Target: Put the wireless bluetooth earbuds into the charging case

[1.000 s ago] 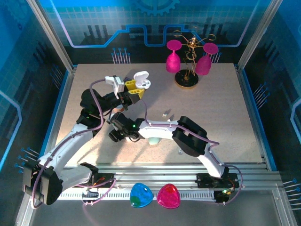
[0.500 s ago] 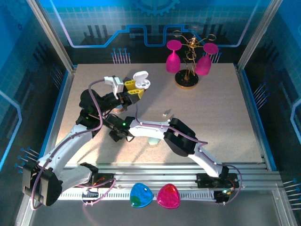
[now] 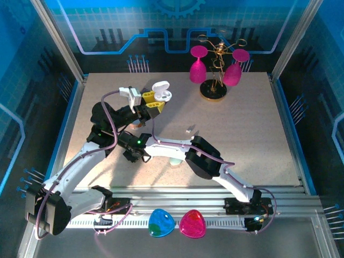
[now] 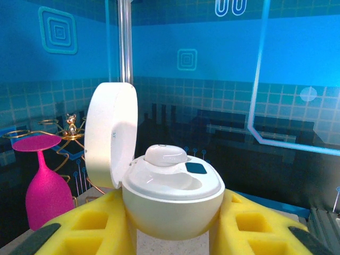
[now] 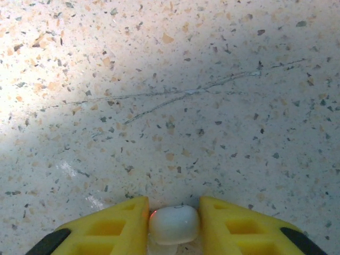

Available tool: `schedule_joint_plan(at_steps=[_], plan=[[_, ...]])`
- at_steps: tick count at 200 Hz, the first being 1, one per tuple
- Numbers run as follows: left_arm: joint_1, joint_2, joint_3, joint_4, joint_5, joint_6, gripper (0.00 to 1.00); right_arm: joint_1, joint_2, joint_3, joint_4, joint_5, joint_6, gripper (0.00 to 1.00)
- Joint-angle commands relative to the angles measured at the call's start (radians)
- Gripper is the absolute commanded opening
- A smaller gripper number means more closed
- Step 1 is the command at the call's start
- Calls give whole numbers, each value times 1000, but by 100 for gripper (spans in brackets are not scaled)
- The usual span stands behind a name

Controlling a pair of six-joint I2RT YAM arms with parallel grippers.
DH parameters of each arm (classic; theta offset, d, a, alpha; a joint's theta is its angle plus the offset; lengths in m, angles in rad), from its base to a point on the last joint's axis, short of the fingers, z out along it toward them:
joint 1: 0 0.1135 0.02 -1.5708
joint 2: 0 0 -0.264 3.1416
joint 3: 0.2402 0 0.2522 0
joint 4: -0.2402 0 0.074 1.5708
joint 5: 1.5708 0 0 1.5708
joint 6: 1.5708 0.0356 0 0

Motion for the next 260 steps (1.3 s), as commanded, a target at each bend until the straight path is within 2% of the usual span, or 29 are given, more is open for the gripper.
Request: schedule_joint_plan(at_steps=[1, 33, 83, 147, 214, 260], plan=[[11, -22, 28, 41, 7, -14, 22, 11, 22, 17, -39, -4, -9, 28], [11, -18, 31, 41, 7, -16, 22, 12, -21, -7, -26, -20, -17, 28], [11, -13, 46, 28, 11, -21, 22, -7, -183, -164, 76, -3, -23, 29], [9, -2, 48, 41, 19, -31, 22, -71, -396, -467, 216, 30, -26, 29], [8, -10, 16, 49, 18, -33, 22, -177, -615, -837, 262, 106, -1, 30], [5, -24, -40, 108, 17, -38, 22, -257, -681, -962, 267, 113, 39, 30]])
